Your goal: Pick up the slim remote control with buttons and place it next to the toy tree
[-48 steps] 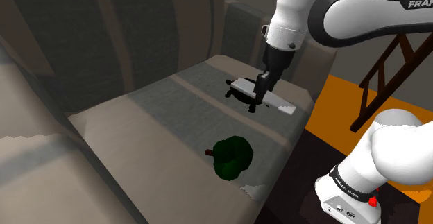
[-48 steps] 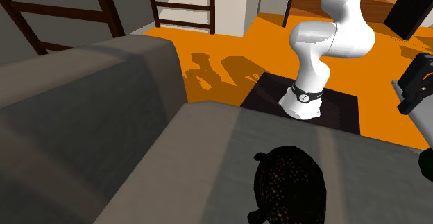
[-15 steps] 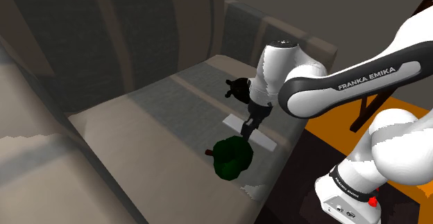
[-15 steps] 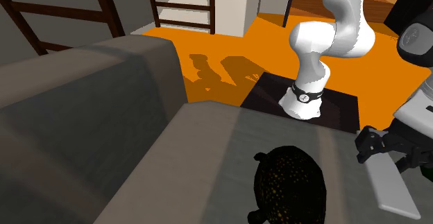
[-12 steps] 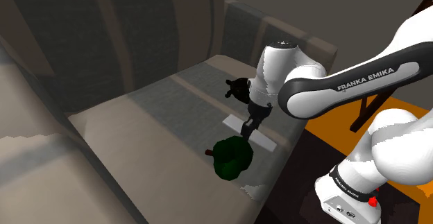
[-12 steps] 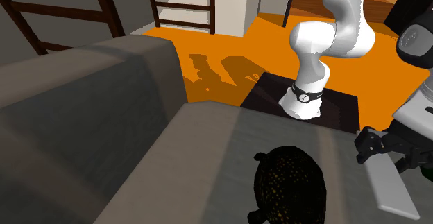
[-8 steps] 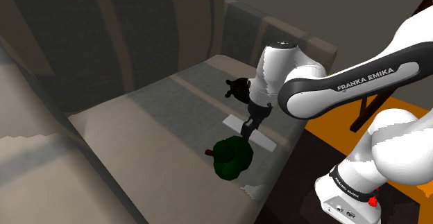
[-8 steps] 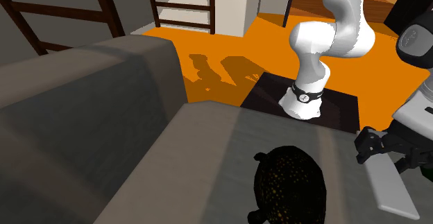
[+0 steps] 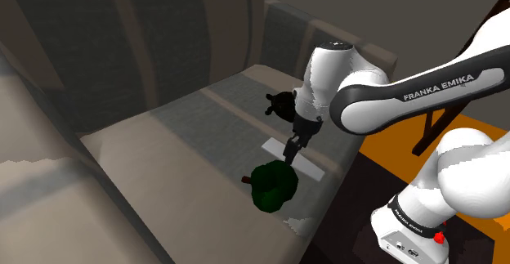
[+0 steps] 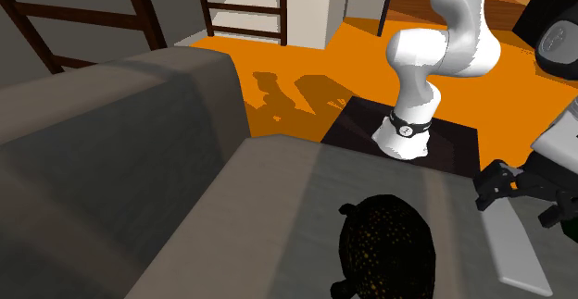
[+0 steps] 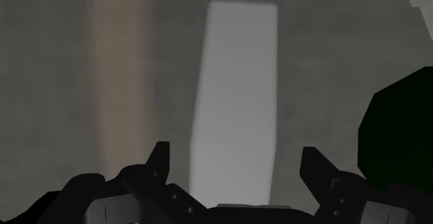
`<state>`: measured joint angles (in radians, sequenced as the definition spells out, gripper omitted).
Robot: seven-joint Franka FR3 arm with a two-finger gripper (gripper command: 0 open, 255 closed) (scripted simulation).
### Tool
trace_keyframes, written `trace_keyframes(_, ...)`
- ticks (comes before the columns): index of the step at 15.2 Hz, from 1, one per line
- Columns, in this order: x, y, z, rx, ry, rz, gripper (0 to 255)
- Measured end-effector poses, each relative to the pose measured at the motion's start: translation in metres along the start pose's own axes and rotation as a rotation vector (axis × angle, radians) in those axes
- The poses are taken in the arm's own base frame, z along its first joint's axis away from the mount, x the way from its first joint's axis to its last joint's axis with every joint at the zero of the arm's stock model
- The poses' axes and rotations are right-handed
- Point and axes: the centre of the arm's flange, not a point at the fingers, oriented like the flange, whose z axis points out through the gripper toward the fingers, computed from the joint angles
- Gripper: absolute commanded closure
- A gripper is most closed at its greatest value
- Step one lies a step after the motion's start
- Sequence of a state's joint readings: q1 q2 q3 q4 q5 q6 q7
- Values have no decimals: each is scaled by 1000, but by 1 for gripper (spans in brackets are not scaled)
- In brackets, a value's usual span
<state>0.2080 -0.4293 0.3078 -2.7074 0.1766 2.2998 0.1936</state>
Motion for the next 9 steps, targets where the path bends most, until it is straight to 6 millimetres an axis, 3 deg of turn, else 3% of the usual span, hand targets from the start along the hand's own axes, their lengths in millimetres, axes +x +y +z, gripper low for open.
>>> trace_keyframes(3, 1, -2, -29, 0, 1, 0, 0)
trace_keyframes(9, 0, -1, -35, 0, -2, 0, 0)
